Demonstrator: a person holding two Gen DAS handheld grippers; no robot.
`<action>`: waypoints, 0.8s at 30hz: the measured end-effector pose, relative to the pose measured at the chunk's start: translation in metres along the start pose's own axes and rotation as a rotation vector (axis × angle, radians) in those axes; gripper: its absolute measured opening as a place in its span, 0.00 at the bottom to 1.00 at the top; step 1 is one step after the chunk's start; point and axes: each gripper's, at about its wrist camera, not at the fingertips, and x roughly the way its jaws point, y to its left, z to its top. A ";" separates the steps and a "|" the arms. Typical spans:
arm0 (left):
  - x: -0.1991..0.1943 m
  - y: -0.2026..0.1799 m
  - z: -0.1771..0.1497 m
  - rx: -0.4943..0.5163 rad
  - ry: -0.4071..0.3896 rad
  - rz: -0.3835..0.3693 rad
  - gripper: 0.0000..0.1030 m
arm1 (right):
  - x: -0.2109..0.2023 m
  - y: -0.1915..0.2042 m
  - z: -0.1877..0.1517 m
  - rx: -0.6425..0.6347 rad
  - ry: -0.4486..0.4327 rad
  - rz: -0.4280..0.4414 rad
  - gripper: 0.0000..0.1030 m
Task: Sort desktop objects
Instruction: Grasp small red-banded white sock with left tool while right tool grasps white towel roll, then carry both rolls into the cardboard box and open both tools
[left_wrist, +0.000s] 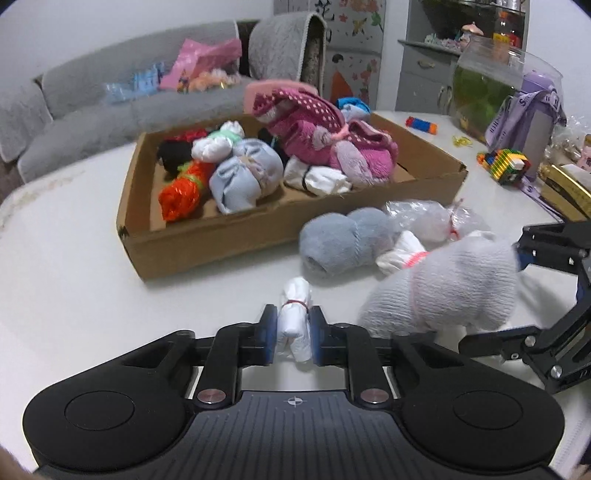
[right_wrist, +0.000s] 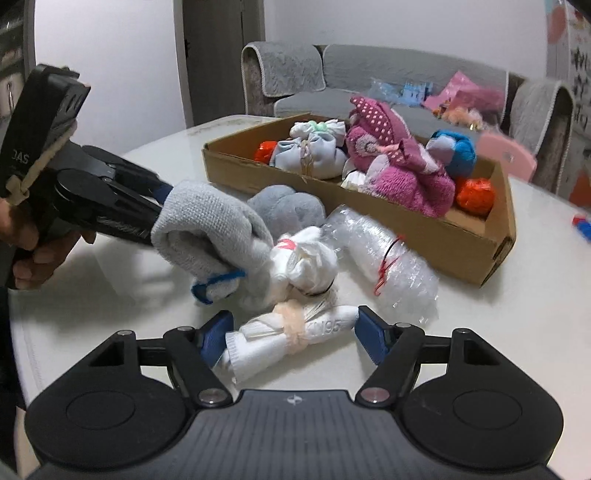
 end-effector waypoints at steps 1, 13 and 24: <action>-0.003 -0.002 -0.003 0.015 -0.001 0.008 0.22 | -0.003 0.002 -0.004 -0.001 -0.002 -0.006 0.66; -0.040 -0.012 -0.029 0.055 0.008 0.039 0.22 | -0.057 -0.027 -0.025 0.161 -0.049 -0.020 0.66; -0.074 0.000 -0.036 0.059 -0.008 0.072 0.22 | -0.103 -0.072 -0.021 0.274 -0.142 -0.063 0.66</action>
